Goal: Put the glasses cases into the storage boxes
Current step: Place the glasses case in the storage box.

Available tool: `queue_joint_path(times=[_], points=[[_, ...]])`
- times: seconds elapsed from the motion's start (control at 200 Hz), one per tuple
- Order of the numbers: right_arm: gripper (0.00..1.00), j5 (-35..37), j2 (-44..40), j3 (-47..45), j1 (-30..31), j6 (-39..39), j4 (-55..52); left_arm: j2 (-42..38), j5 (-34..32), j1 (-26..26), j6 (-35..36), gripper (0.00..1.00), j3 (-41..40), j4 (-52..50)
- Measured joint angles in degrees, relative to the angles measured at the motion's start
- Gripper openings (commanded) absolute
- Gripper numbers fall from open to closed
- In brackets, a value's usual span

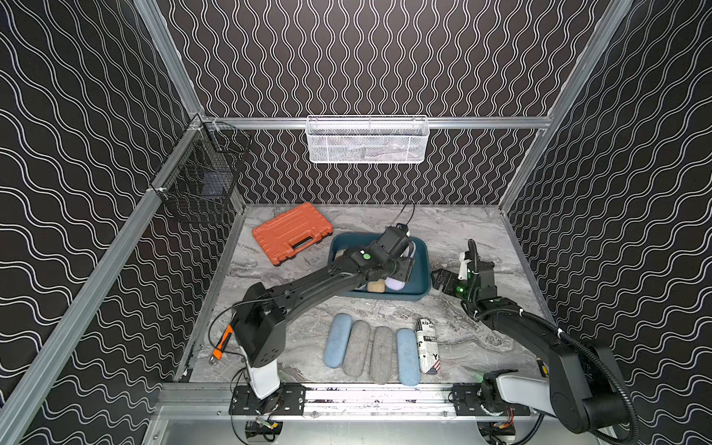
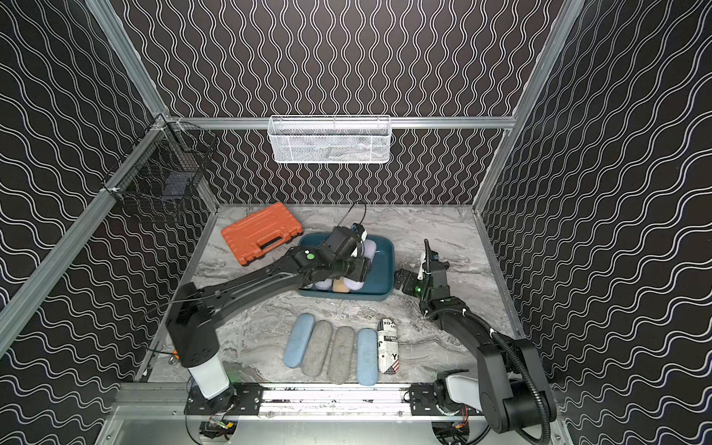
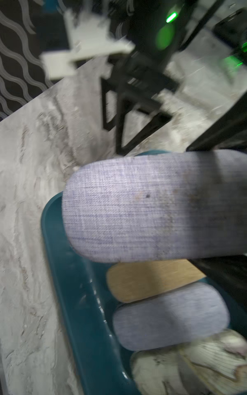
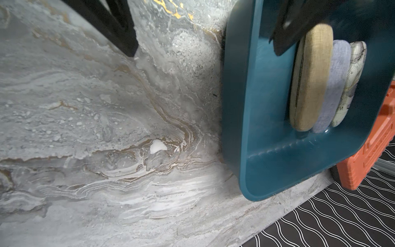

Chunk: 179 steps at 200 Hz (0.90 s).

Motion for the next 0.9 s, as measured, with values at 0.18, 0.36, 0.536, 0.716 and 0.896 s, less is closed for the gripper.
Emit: queue_joint_path(times=[0.18, 0.36, 0.536, 0.716, 0.896], points=[[1.0, 0.0, 0.6, 0.0, -0.1, 0.0, 0.0, 6.6, -0.1, 2.3, -3.0, 0.65, 1.6, 3.3], [1.0, -0.2, 1.5, 0.0, -0.3, 0.0, 0.0, 11.8, 0.0, 3.1, -4.4, 0.65, 3.6, 6.1], [1.0, -0.2, 2.3, 0.2, -0.3, 0.0, 0.1, 14.8, 0.0, 3.4, -5.9, 0.65, 3.8, 7.0], [1.0, -0.3, 2.8, 0.4, -0.3, 0.0, 0.2, 17.1, -0.1, 3.5, -7.4, 0.67, 3.4, 9.5], [1.0, -0.4, 3.0, 0.4, -0.3, 0.0, 0.3, 18.6, -0.7, 3.5, -7.9, 0.68, 3.3, 10.0]])
